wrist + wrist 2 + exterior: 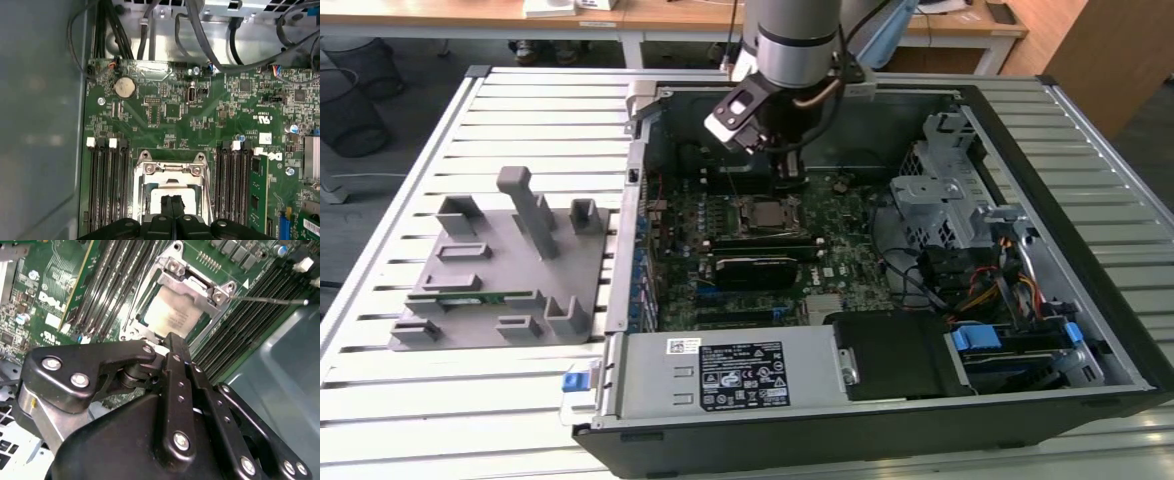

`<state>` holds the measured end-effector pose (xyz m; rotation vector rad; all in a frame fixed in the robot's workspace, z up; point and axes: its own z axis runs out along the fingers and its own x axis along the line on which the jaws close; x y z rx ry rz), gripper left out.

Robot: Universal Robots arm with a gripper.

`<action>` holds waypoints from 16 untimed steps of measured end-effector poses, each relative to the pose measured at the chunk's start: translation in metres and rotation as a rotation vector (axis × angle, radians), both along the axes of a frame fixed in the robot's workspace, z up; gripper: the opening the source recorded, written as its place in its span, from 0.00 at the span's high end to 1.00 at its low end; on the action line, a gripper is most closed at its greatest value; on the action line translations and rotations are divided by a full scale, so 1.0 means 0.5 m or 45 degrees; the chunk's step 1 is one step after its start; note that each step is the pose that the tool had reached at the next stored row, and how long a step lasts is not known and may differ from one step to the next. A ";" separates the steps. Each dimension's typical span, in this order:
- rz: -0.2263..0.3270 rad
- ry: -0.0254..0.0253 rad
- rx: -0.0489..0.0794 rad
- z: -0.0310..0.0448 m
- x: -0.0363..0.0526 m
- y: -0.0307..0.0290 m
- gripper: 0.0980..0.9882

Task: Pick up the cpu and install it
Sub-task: 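Close the cpu cover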

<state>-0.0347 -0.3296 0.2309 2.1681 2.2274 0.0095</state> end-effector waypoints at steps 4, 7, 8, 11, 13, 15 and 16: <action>0.000 0.0025 0.000 -0.007 -0.010 -0.002 0.99; 0.000 0.0036 0.000 -0.012 -0.028 -0.002 0.99; 0.001 0.0038 0.000 -0.014 -0.035 -0.002 0.99; 0.001 0.0050 0.000 -0.019 -0.051 -0.002 0.99; 0.001 0.0059 0.000 -0.022 -0.056 -0.002 0.99; 0.001 0.0061 0.000 -0.025 -0.059 -0.002 0.99; 0.001 0.0060 0.000 -0.027 -0.060 -0.002 0.99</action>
